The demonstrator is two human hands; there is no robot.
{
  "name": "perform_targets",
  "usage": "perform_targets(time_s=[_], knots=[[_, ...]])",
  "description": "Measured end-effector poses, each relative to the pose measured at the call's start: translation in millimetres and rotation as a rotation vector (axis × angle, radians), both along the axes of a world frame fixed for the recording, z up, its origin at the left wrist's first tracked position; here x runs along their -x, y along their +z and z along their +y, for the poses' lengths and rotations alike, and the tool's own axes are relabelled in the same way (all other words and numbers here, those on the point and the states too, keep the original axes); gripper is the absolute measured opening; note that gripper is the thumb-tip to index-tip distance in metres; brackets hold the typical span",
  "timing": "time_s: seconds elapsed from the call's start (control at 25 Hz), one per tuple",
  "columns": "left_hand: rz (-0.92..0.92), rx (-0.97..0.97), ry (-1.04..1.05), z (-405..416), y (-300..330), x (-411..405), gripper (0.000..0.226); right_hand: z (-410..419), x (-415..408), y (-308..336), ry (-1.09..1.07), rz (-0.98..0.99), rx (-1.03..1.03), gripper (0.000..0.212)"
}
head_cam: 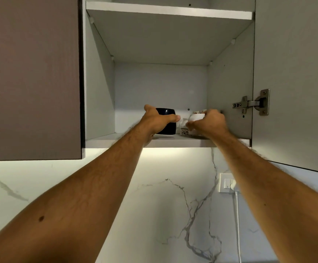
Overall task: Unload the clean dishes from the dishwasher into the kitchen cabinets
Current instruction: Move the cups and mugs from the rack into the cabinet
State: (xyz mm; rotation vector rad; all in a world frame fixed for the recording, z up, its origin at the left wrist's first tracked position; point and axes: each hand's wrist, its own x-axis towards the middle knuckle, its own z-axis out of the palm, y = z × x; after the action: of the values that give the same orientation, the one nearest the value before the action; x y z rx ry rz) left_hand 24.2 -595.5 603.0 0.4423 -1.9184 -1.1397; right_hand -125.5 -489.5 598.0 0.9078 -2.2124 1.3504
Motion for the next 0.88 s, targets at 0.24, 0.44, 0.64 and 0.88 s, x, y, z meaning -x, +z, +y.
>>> perform_targets(time_s=[0.24, 0.44, 0.64, 0.88], knots=[[0.013, -0.062, -0.008, -8.2, 2.8, 0.4, 0.081, -1.5, -2.1, 3.7, -0.025, 0.025, -0.099, 0.065], [-0.024, -0.047, 0.024, -7.6, 0.9, 1.1, 0.082, 0.7, 1.7, 10.0, -0.002, 0.006, -0.212, 0.075], [-0.022, -0.059, 0.008, -6.1, -0.3, -0.5, 0.077, 2.4, 8.6, 13.6, -0.029, 0.043, -0.315, 0.081], [-0.021, -0.046, 0.027, -5.6, -2.7, 2.4, 0.076, -0.7, 8.7, 1.9, -0.099, 0.154, -0.271, 0.082]])
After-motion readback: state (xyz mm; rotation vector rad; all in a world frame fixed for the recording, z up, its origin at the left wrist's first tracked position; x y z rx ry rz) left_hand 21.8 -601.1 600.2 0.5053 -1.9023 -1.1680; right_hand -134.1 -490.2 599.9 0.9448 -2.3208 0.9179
